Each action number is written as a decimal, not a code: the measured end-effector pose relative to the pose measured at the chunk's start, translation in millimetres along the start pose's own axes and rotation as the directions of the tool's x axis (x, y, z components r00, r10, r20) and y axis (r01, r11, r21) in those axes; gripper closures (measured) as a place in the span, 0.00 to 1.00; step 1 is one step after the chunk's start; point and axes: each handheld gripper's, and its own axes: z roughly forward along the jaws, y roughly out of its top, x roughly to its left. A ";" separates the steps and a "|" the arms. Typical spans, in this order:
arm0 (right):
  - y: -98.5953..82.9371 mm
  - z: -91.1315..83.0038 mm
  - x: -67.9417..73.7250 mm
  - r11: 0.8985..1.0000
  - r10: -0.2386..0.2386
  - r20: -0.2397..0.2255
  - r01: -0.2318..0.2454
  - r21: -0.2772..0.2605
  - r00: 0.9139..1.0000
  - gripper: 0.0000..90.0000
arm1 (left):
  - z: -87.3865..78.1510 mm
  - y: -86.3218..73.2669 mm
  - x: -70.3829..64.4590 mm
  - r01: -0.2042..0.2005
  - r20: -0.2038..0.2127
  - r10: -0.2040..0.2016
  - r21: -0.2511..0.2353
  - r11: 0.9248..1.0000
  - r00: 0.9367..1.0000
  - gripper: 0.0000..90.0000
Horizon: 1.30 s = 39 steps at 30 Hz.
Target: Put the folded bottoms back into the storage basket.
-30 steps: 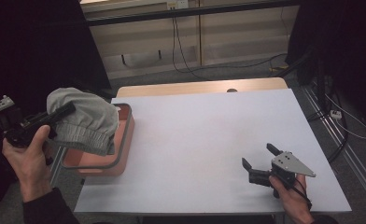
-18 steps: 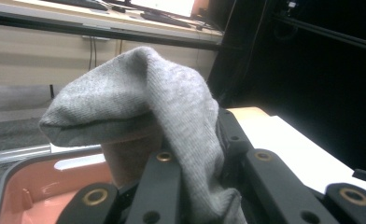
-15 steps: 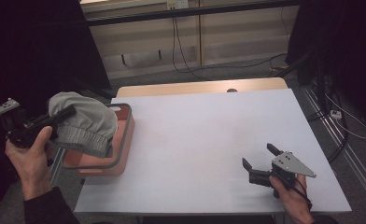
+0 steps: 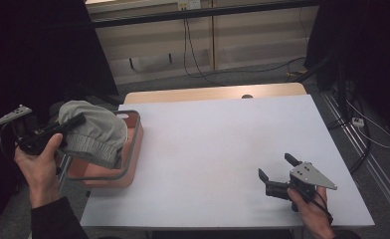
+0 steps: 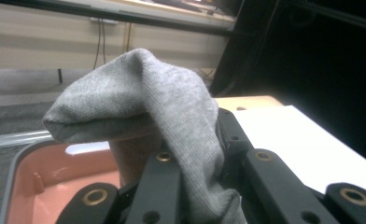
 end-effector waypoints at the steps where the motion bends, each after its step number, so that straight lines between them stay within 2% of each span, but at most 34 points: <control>1: 0.0 0.1 0.0 1.000 0.000 0.000 0.000 0.000 1.000 0.02 | 1.2 -0.5 -0.4 -0.004 -0.009 0.004 0.004 1.000 1.000 0.90; 3: 0.0 0.0 0.2 1.000 -0.001 -0.001 0.001 0.000 1.000 0.02 | 5.7 -1.7 -1.7 -0.026 -0.051 0.027 0.027 0.999 0.998 0.90; 4: 0.0 -0.1 0.2 1.000 -0.002 -0.001 0.002 -0.001 1.000 0.02 | 7.4 -2.2 -1.7 -0.028 -0.057 0.030 0.032 0.999 0.998 0.90; 12: 0.0 -0.2 0.1 1.000 0.000 -0.001 0.000 0.000 1.000 0.02 | 23.3 -8.0 2.9 -0.024 -0.063 0.029 0.071 0.997 0.998 0.90; 17: 0.0 -0.2 0.0 1.000 -0.002 -0.001 0.002 -0.001 1.000 0.02 | 35.5 -13.7 9.6 -0.005 -0.046 0.009 0.085 0.996 0.999 0.90; 21: 0.0 -0.3 -0.2 1.000 -0.001 -0.001 0.001 -0.002 1.000 0.02 | 42.8 -20.4 19.2 0.015 -0.055 -0.010 0.100 0.995 0.998 0.90; 26: -0.1 -0.3 -0.2 1.000 -0.001 -0.001 0.001 -0.002 1.000 0.02 | 45.7 -29.1 33.3 0.066 -0.065 -0.059 0.112 0.992 0.996 0.90; 30: -0.1 0.4 0.2 1.000 -0.001 -0.001 0.001 0.001 1.000 0.02 | 47.1 -31.6 36.8 0.068 -0.050 -0.062 0.121 0.990 0.997 0.90; 32: -0.3 0.7 0.3 1.000 0.000 -0.002 0.000 0.005 1.000 0.02 | 49.4 -34.0 38.6 0.065 -0.076 -0.055 0.141 0.988 0.996 0.90; 33: -0.3 0.7 0.3 1.000 0.000 -0.002 0.000 0.005 1.000 0.02 | 50.0 -35.3 40.1 0.068 -0.076 -0.057 0.147 0.987 0.995 0.90; 35: -0.3 0.6 0.3 1.000 0.000 -0.002 0.000 0.005 1.000 0.02 | 50.7 -38.9 44.4 0.090 -0.071 -0.080 0.145 0.985 0.994 0.90; 39: -0.3 0.4 0.1 1.000 0.000 -0.002 0.000 0.003 1.000 0.02 | 46.3 -41.8 51.5 0.111 -0.094 -0.098 0.148 0.983 0.991 0.90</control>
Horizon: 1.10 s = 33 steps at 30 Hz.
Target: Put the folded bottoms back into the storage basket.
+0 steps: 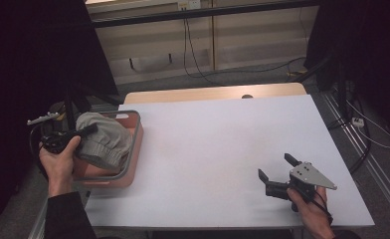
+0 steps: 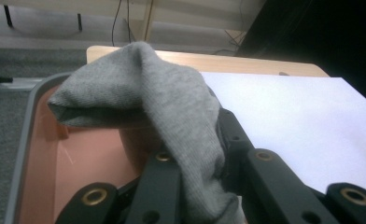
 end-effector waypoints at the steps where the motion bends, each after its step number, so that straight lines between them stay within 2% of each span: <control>1: 0.1 0.1 0.0 1.000 0.001 0.000 -0.001 0.001 1.000 0.02 | -1.7 -0.1 0.9 -0.003 -0.024 0.004 0.008 1.000 1.000 0.90; 4: -0.1 0.6 0.4 1.000 0.000 -0.004 0.000 0.003 1.000 0.02 | -5.8 -0.2 3.1 -0.015 -0.088 0.018 0.036 0.999 0.996 0.89; 7: -0.1 0.6 0.5 1.000 -0.001 -0.006 0.002 0.002 1.000 0.02 | -7.9 -2.3 9.3 0.009 -0.096 -0.005 0.037 0.999 0.995 0.89; 10: -0.1 0.9 0.5 1.000 -0.004 -0.007 0.004 0.002 1.000 0.02 | -9.5 -3.8 14.7 0.017 -0.112 -0.012 0.041 0.999 0.994 0.89; 15: -0.3 0.7 0.8 1.000 -0.005 -0.008 0.005 0.004 1.000 0.02 | -9.3 -6.0 20.9 0.021 -0.155 -0.012 0.057 0.998 0.988 0.89; 18: -0.2 -0.2 0.8 1.000 0.002 -0.003 -0.002 0.004 1.000 0.02 | -7.4 -7.1 24.2 0.012 -0.195 0.004 0.080 0.997 0.981 0.89; 23: -0.3 -0.2 0.8 1.000 -0.001 -0.002 0.001 0.003 1.000 0.02 | -5.1 -7.6 27.5 0.029 -0.208 -0.009 0.090 0.995 0.978 0.89; 33: -0.3 -0.4 0.9 1.000 0.000 -0.002 0.000 0.002 1.000 0.02 | 9.9 -9.5 31.9 0.040 -0.192 -0.017 0.114 0.993 0.981 0.89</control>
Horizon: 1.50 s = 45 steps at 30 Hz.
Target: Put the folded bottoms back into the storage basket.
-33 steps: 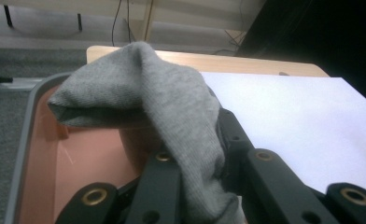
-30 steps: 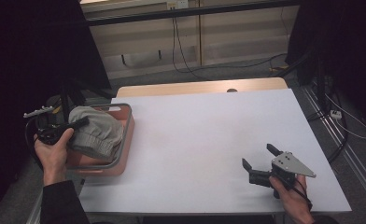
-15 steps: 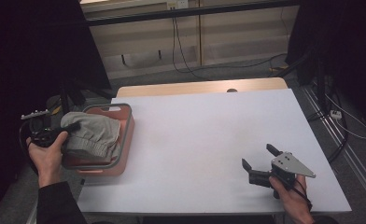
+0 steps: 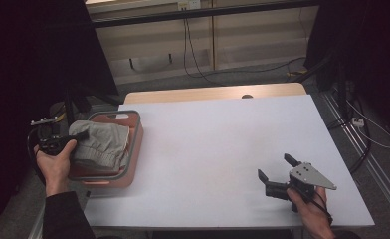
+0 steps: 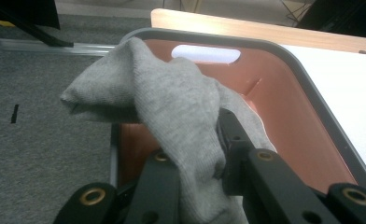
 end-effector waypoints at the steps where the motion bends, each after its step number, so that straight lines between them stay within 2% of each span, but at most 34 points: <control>1: 0.0 0.0 0.0 1.000 0.000 0.000 0.000 0.000 1.000 0.02 | 1.1 0.5 -0.5 0.001 0.000 -0.001 0.001 1.000 1.000 0.89; 7: -0.2 -0.2 -0.2 1.000 0.000 0.001 0.000 0.001 1.000 0.02 | 8.7 3.7 -3.5 0.000 0.027 0.000 -0.003 1.000 1.000 0.89; 18: -0.2 -0.7 -0.5 1.000 0.000 0.003 0.000 0.000 1.000 0.02 | 26.3 5.5 -11.1 -0.017 0.070 0.015 0.026 1.000 0.997 0.89; 24: -0.2 -1.4 -0.6 1.000 0.001 0.003 -0.001 0.001 1.000 0.02 | 30.7 3.4 -10.1 -0.011 0.061 0.009 0.040 0.999 0.998 0.89; 32: -0.3 -1.4 -0.5 1.000 0.001 0.002 -0.001 0.002 1.000 0.02 | 33.2 -0.5 -2.7 0.005 0.031 -0.007 0.070 0.998 0.999 0.87; 35: -0.3 -1.5 -0.5 1.000 0.001 0.001 -0.001 0.002 1.000 0.02 | 34.2 -1.7 0.4 0.023 0.019 -0.025 0.080 0.996 1.000 0.87; 38: -0.3 -1.4 -0.4 1.000 -0.001 -0.001 0.001 0.001 1.000 0.02 | 35.6 -3.6 3.4 0.021 0.002 -0.021 0.088 0.996 1.000 0.86; 39: -0.3 -1.4 -0.4 1.000 -0.002 -0.001 0.002 0.001 1.000 0.02 | 35.3 -4.1 4.7 0.015 -0.005 -0.015 0.104 0.994 1.000 0.85; 40: -0.3 -1.4 -0.4 1.000 -0.003 -0.002 0.003 0.001 1.000 0.02 | 35.5 -5.0 5.2 0.024 -0.018 -0.022 0.100 0.995 1.000 0.84; 42: -0.2 -1.7 -0.6 1.000 -0.001 -0.001 0.001 -0.001 1.000 0.02 | 34.3 -5.8 8.2 0.019 -0.057 -0.012 0.115 0.993 0.998 0.83; 45: -0.3 -1.7 -0.5 1.000 -0.002 -0.001 0.002 0.000 1.000 0.02 | 32.6 -5.6 9.5 0.044 -0.067 -0.038 0.090 0.995 0.997 0.80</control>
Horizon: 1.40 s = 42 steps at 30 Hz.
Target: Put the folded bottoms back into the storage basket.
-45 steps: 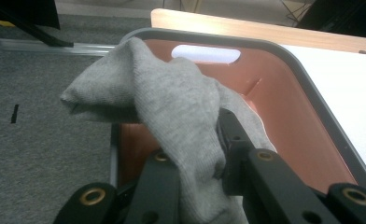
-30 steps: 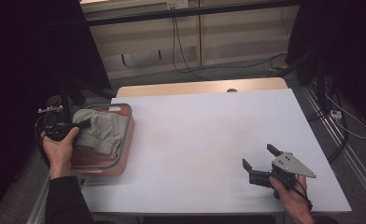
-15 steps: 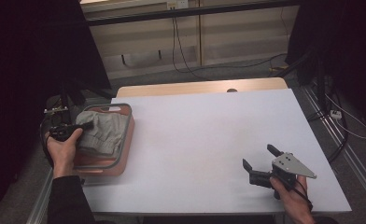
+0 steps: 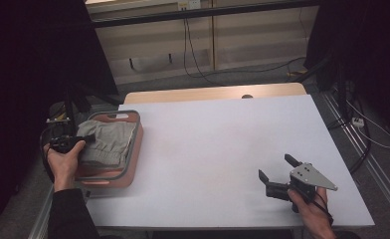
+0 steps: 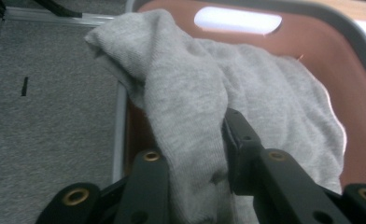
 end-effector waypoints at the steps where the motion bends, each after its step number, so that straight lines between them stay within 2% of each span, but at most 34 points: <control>1: 0.0 0.0 0.1 1.000 -0.001 -0.001 0.001 -0.001 1.000 0.02 | -1.2 0.5 0.7 -0.005 -0.005 0.005 0.005 1.000 1.000 0.78; 7: 0.0 0.0 0.2 1.000 -0.001 -0.001 0.001 0.000 1.000 0.02 | -6.0 0.8 5.2 0.029 -0.028 -0.030 -0.034 0.999 0.999 0.68; 10: 0.0 0.1 0.3 1.000 -0.001 -0.004 0.001 0.000 1.000 0.02 | -8.4 1.0 7.7 0.062 -0.031 -0.065 -0.066 0.996 0.997 0.69; 12: -0.3 0.6 0.4 1.000 -0.007 -0.009 0.007 0.000 1.000 0.02 | -8.4 1.8 8.4 0.063 -0.036 -0.065 -0.072 0.995 0.997 0.70; 14: -0.4 1.5 1.0 1.000 -0.005 -0.011 0.005 0.004 1.000 0.03 | -8.4 2.1 9.3 0.087 -0.036 -0.091 -0.090 0.992 0.995 0.76; 15: -0.4 1.8 1.0 1.000 -0.007 -0.012 0.007 0.003 1.000 0.03 | -8.4 1.9 10.7 0.103 -0.021 -0.106 -0.098 0.990 0.994 0.83; 16: -0.3 1.7 1.0 1.000 -0.007 -0.011 0.007 0.003 1.000 0.03 | -7.7 2.2 11.1 0.112 -0.023 -0.115 -0.096 0.989 0.993 0.89; 17: -0.3 1.5 0.9 1.000 -0.005 -0.011 0.005 0.003 1.000 0.03 | -6.3 2.8 10.7 0.114 -0.024 -0.117 -0.091 0.989 0.993 0.90; 21: -0.3 1.1 0.5 1.000 -0.008 -0.010 0.008 0.003 1.000 0.03 | -0.1 4.9 7.3 0.111 -0.054 -0.115 -0.062 0.992 0.992 0.94; 22: -0.4 1.2 0.7 1.000 -0.008 -0.012 0.008 0.003 1.000 0.03 | 1.3 5.5 6.5 0.098 -0.069 -0.101 -0.045 0.994 0.992 0.94; 26: -0.3 1.1 0.6 1.000 -0.008 -0.011 0.008 0.002 1.000 0.03 | 9.4 6.4 4.6 0.088 -0.094 -0.090 -0.022 0.996 0.992 0.94; 28: -0.3 1.0 0.4 1.000 -0.009 -0.011 0.009 0.002 1.000 0.03 | 13.0 5.5 4.7 0.074 -0.100 -0.075 -0.011 0.997 0.992 0.94; 31: -0.4 1.0 0.5 1.000 -0.008 -0.011 0.008 0.002 1.000 0.03 | 19.5 3.0 5.4 0.073 -0.097 -0.073 -0.006 0.997 0.993 0.94; 35: -0.3 1.1 0.9 1.000 -0.006 -0.012 0.006 0.001 1.000 0.03 | 22.0 3.2 3.7 0.060 -0.116 -0.059 0.002 0.998 0.992 0.94; 36: -0.3 1.2 0.9 1.000 -0.005 -0.012 0.005 0.002 1.000 0.03 | 22.6 3.1 3.2 0.052 -0.121 -0.051 0.005 0.999 0.991 0.94; 37: -0.3 1.3 0.9 1.000 -0.005 -0.012 0.005 0.002 1.000 0.03 | 22.1 3.0 4.2 0.023 -0.126 -0.019 0.028 0.999 0.992 0.94; 38: -0.3 1.2 1.0 1.000 -0.006 -0.013 0.006 0.001 1.000 0.03 | 24.5 2.1 2.8 0.044 -0.129 -0.041 0.014 0.999 0.991 0.94; 39: -0.2 0.8 1.0 1.000 -0.007 -0.013 0.007 0.001 1.000 0.03 | 25.7 1.5 2.6 0.044 -0.129 -0.041 0.019 0.999 0.991 0.94; 40: -0.3 0.7 0.9 1.000 -0.008 -0.013 0.008 0.001 1.000 0.03 | 26.6 0.8 2.3 0.024 -0.133 -0.019 0.042 0.999 0.991 0.94; 42: -0.3 0.6 0.9 1.000 -0.005 -0.013 0.005 -0.001 1.000 0.03 | 28.9 0.5 -0.4 0.023 -0.136 -0.016 0.045 0.999 0.991 0.94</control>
